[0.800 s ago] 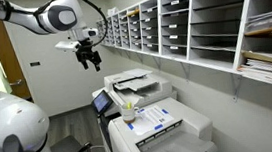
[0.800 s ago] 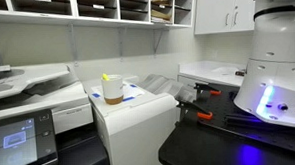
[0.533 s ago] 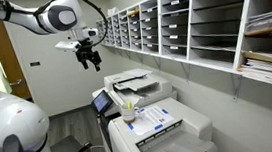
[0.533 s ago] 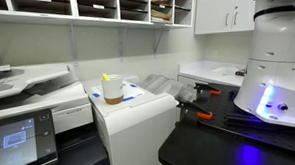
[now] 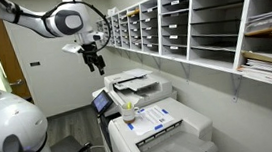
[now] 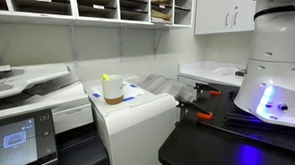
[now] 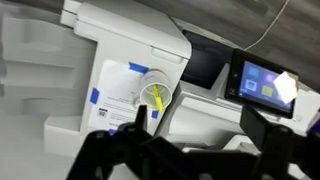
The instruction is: Put the yellow sharpie on the printer
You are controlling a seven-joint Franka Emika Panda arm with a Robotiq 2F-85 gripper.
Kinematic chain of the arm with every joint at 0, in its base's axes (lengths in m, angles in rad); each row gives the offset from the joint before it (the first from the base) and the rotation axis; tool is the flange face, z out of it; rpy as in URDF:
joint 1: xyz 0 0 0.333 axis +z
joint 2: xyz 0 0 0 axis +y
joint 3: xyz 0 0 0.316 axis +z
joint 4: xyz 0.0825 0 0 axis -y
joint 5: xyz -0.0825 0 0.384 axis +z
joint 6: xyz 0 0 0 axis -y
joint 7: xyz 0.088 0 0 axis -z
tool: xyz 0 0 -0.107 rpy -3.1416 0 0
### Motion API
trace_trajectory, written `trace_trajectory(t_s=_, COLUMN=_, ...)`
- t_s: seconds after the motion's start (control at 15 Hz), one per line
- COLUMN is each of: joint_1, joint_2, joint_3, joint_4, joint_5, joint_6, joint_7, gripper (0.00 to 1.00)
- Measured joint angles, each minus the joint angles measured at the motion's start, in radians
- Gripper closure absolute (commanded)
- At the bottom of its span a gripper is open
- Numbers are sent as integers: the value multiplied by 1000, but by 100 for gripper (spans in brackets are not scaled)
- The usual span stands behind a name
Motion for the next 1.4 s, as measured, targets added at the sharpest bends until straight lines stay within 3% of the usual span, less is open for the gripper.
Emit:
trace_trajectory(t_s=0.33, joint_1=-7, joint_2=128, joint_3=-66, joint_4=-119, joint_5=-53, joint_6=361, joint_7=-238, gripper=0)
trace_trajectory(t_s=0.6, joint_1=-5, joint_2=291, joint_3=-124, joint_4=-137, joint_5=-65, joint_6=522, joint_7=-355, gripper=0)
trace_trajectory(t_s=1.07, joint_1=-4, joint_2=527, joint_3=-144, joint_4=-56, joint_5=-70, joint_6=572, joint_7=-412, gripper=0)
trace_trajectory(t_s=1.4, joint_1=-4, joint_2=519, joint_3=-144, joint_4=-58, joint_5=-70, joint_6=572, joint_7=-412, gripper=0)
